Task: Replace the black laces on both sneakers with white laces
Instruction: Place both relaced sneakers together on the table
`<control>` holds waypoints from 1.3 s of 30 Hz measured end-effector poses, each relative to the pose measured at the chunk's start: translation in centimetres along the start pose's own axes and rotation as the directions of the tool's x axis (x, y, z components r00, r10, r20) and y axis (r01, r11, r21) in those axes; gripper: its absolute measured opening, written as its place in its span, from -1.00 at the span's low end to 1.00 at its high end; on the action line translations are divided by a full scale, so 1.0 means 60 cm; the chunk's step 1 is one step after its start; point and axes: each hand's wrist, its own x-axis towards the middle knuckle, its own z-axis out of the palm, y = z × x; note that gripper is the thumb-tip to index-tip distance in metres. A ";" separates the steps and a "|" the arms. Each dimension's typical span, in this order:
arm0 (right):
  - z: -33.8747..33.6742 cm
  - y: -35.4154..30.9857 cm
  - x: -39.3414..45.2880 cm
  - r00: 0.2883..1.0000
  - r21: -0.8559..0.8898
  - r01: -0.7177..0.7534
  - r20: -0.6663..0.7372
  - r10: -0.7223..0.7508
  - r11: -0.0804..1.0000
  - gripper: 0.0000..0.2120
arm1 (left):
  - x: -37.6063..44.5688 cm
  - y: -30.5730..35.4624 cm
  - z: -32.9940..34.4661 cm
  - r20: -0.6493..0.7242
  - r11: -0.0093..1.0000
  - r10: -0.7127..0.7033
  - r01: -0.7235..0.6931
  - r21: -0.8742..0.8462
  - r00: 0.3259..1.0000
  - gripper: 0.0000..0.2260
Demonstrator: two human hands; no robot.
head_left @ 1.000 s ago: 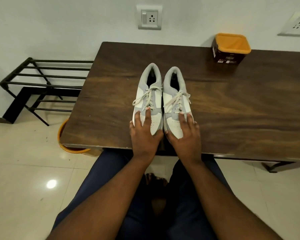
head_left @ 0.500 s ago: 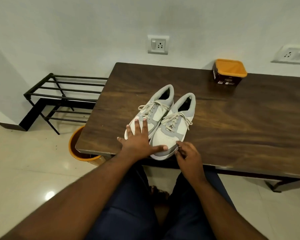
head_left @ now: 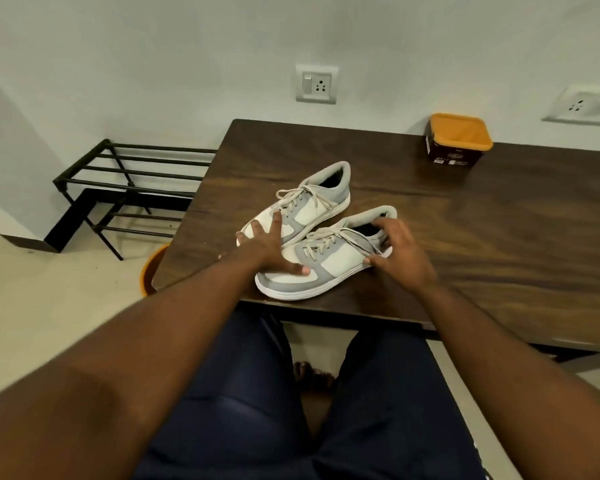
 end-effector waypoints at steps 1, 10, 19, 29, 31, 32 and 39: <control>-0.008 -0.002 0.011 0.996 0.000 0.020 0.084 -0.020 1.000 -0.33 | 0.005 0.002 0.014 -0.002 0.999 -0.013 0.013 0.040 1.000 0.41; -0.051 -0.038 0.090 0.945 -0.444 0.277 0.285 -0.158 0.852 -0.11 | 0.021 -0.018 -0.102 -0.236 0.843 0.076 0.064 0.534 0.969 -0.03; -0.020 -0.068 0.205 0.854 -0.673 0.284 0.502 0.139 0.683 0.04 | -0.068 0.072 0.045 -0.637 0.833 0.515 -0.509 0.216 0.573 -0.64; -0.017 -0.108 0.125 0.688 -0.407 0.329 0.721 0.079 0.852 -0.78 | -0.112 0.130 0.015 -0.219 0.867 0.407 -0.300 0.398 0.887 -0.78; -0.013 -0.104 0.101 0.698 -0.410 0.353 0.714 0.055 0.841 -0.64 | -0.118 0.127 0.009 -0.207 0.846 0.334 -0.197 0.495 0.920 -0.78; -0.003 -0.096 0.091 0.710 -0.416 0.359 0.702 0.045 0.835 -0.60 | -0.117 0.125 0.012 -0.205 0.834 0.298 -0.150 0.531 0.932 -0.77; 0.033 -0.092 0.146 0.728 -0.399 0.366 0.686 0.008 0.841 -0.71 | -0.019 0.106 -0.052 -0.167 0.915 0.209 -0.132 0.381 0.964 -0.81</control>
